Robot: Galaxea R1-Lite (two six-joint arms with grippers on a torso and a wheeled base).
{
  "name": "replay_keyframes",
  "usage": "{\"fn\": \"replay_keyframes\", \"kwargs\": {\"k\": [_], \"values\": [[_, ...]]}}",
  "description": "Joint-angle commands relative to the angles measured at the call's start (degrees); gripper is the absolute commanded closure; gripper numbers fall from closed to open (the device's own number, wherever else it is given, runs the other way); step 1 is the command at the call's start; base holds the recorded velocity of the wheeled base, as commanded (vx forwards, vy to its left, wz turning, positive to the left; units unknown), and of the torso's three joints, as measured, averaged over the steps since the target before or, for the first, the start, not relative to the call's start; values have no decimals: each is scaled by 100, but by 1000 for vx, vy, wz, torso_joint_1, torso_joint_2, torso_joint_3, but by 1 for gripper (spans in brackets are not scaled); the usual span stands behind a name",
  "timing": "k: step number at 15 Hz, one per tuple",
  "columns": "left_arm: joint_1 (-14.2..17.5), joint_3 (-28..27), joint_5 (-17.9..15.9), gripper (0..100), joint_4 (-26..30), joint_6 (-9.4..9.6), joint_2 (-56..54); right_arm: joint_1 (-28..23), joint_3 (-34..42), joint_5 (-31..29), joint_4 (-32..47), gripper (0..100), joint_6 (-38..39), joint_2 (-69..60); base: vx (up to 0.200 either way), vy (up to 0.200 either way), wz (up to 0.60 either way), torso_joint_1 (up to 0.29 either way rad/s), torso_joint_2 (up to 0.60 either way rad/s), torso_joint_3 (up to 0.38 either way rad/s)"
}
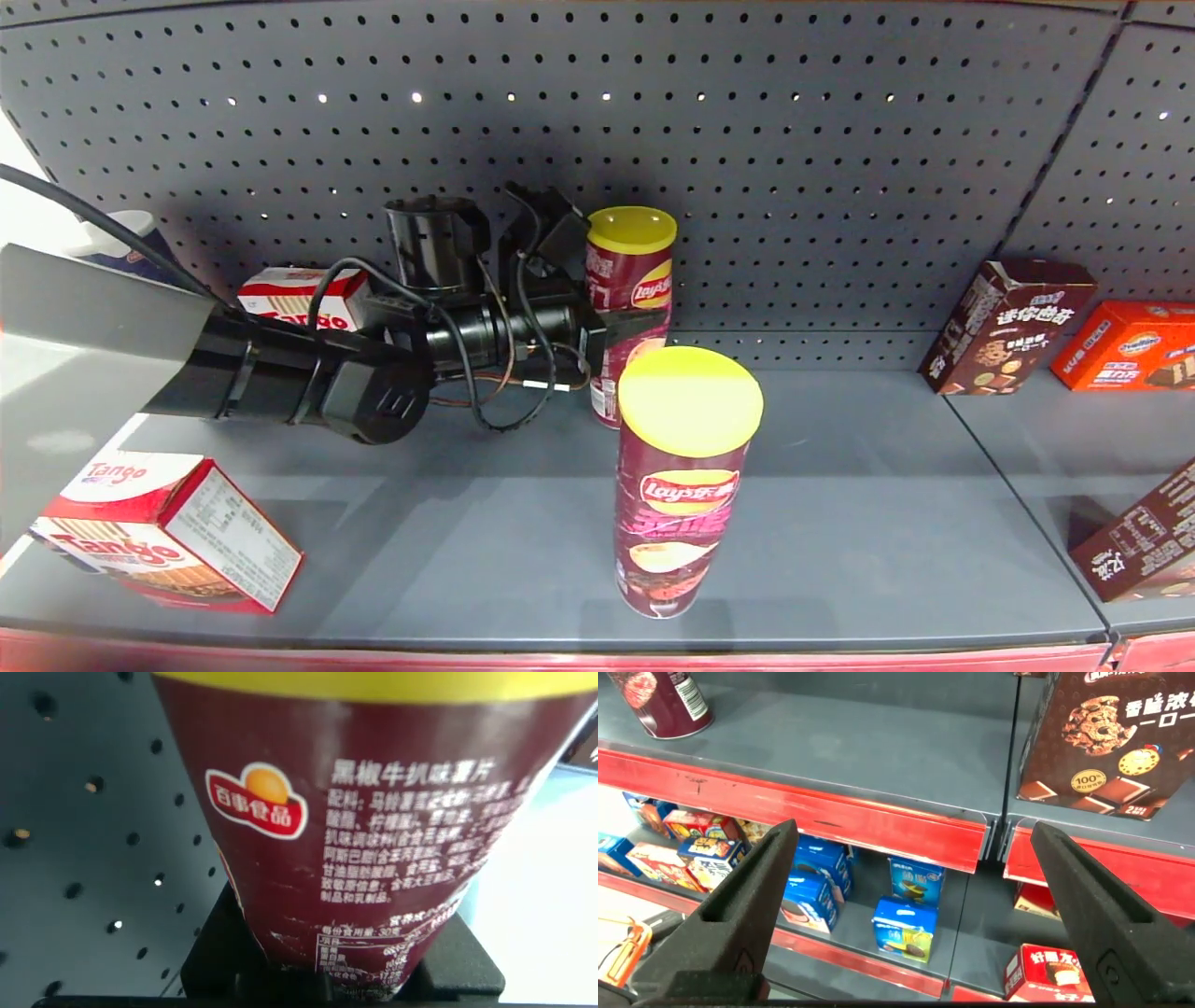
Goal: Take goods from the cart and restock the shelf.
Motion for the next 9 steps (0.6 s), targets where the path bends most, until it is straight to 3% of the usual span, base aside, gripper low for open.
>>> {"fn": "replay_keyframes", "kwargs": {"k": [1,5,6,9], "values": [[9,30,2,100,-56,57,73,2,0,-2,-1,0,-1,7,0,0,0,0,0,0],[9,65,10,100,-74,74,135,2,0,7,-1,0,-1,7,0,0,0,0,0,0],[9,83,2,0,-161,74,135,2,0,-2,-1,0,-1,7,0,0,0,0,0,0],[9,180,89,0,-320,66,126,2,0,-2,-1,0,-1,7,0,0,0,0,0,0]]}}
